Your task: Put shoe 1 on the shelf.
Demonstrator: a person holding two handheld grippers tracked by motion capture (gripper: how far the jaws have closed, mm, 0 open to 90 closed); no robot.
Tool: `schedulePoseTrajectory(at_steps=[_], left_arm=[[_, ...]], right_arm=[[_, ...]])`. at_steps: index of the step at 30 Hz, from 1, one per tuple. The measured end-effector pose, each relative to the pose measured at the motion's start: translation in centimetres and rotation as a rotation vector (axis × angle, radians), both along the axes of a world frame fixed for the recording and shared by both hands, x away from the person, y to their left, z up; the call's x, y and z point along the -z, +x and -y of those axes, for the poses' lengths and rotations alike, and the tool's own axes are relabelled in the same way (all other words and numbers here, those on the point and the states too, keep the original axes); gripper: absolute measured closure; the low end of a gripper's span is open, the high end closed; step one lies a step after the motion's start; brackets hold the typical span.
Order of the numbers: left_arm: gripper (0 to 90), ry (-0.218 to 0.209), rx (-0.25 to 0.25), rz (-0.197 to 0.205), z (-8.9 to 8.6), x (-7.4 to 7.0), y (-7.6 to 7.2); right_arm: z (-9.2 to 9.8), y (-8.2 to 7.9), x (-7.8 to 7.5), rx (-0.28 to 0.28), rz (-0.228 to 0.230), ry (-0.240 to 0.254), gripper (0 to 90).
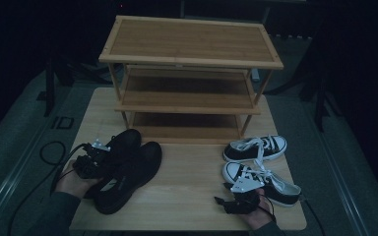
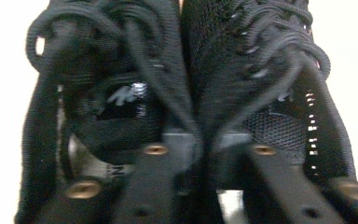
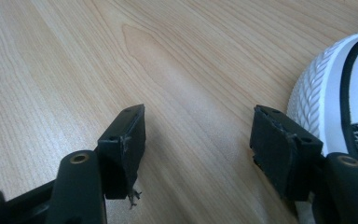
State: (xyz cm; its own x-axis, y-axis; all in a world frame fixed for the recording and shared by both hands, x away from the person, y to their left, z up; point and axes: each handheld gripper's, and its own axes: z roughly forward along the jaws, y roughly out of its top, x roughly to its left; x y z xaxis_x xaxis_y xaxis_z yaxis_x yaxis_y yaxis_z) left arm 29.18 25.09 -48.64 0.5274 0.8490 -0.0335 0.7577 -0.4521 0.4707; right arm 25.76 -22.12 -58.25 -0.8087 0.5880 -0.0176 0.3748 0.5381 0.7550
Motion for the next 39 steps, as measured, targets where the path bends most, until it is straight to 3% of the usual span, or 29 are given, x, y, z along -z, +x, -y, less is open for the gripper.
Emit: schedulePoseTrajectory(at_steps=[10, 17, 22, 39], left_arm=[[84.9, -0.007, -0.026, 0.036, 0.0, -0.2, -0.3], [85.0, 0.002, -0.017, 0.062, 0.4, -0.6, -0.5], [84.9, -0.03, -0.018, 0.068, 0.6, -1.1, -0.5], [84.8, -0.049, 0.017, 0.094, 3.2, -2.4, 0.7]], right_arm=[[0.0, 0.0, 0.0, 0.0, 0.0, 0.0, 35.4], [0.0, 0.0, 0.0, 0.0, 0.0, 0.0, 35.4], [0.0, 0.0, 0.0, 0.0, 0.0, 0.0, 35.4], [0.0, 0.0, 0.0, 0.001, 0.0, 0.0, 35.5]])
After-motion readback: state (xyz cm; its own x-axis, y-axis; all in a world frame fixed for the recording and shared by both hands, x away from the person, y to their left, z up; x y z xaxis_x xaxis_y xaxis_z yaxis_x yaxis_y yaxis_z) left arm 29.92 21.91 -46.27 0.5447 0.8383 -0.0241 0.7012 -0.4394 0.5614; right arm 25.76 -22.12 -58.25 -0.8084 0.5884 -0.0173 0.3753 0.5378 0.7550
